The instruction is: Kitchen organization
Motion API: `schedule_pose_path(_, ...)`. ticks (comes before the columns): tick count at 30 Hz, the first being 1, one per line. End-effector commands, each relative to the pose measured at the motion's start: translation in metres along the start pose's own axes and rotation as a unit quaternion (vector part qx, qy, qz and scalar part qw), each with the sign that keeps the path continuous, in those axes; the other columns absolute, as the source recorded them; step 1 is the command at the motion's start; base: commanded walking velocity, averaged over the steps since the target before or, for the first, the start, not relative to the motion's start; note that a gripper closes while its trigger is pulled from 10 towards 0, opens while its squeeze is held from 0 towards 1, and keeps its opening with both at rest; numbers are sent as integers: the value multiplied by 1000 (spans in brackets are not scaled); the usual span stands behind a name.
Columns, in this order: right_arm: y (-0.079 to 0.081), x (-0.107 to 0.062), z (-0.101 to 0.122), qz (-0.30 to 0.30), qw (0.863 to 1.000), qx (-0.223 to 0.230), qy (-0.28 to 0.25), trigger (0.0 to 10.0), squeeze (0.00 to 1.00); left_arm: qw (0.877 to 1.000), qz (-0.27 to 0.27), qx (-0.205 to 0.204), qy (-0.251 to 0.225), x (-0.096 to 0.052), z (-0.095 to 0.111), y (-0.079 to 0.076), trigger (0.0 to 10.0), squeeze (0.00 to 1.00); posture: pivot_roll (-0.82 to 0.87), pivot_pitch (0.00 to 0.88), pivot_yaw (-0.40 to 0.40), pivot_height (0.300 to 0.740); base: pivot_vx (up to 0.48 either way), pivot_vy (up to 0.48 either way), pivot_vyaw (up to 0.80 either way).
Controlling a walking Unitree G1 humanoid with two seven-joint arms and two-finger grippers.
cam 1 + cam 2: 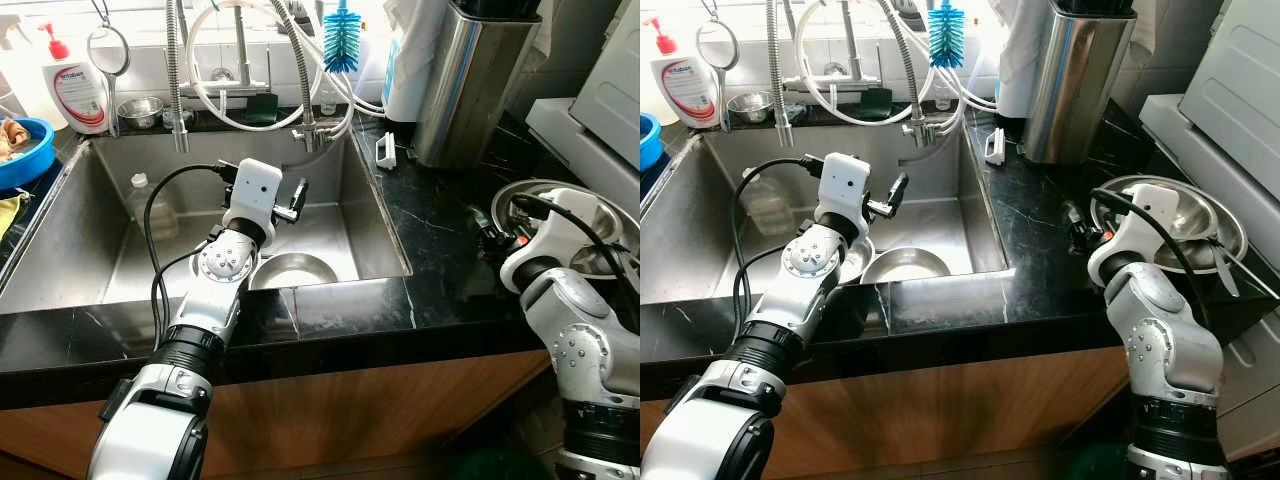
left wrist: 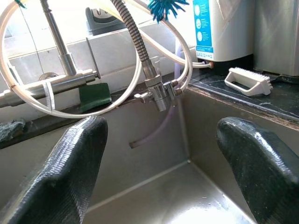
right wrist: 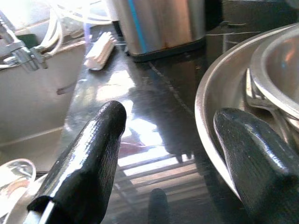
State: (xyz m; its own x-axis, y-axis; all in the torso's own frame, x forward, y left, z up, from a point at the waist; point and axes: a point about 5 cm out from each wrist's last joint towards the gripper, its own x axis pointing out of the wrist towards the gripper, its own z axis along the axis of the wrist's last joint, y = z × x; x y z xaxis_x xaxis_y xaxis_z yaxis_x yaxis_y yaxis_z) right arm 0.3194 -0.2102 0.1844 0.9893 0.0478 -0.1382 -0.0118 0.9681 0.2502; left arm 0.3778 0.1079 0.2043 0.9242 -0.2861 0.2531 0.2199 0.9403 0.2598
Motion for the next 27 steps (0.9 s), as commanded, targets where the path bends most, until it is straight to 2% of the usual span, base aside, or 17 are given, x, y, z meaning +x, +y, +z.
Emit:
schedule_pose_path(1, 12, 1, -12, 24, 999, 1, 26, 10000, 0, 1000, -7, 16, -4, -1, 2, 0, 10000, 0, 32, 12, -28, 740, 0, 0, 0)
schedule_pose_path(2, 21, 2, -15, 36, 999, 3, 30, 10000, 0, 1000, -7, 18, -3, -1, 2, 0, 10000, 0, 34, 12, -29, 740, 0, 0, 0)
schedule_pose_path(12, 51, 2, -21, 80, 996, 10, 34, 10000, 0, 1000, -4, 22, -4, -1, 3, 3, 10000, 0, 35, 19, -30, 740, 0, 0, 0)
schedule_pose_path(27, 64, 1, -16, 99, 995, 10, 27, 10000, 0, 1000, 2, 26, -3, 0, 3, 6, 10000, 0, 35, 25, -31, 740, 0, 0, 0)
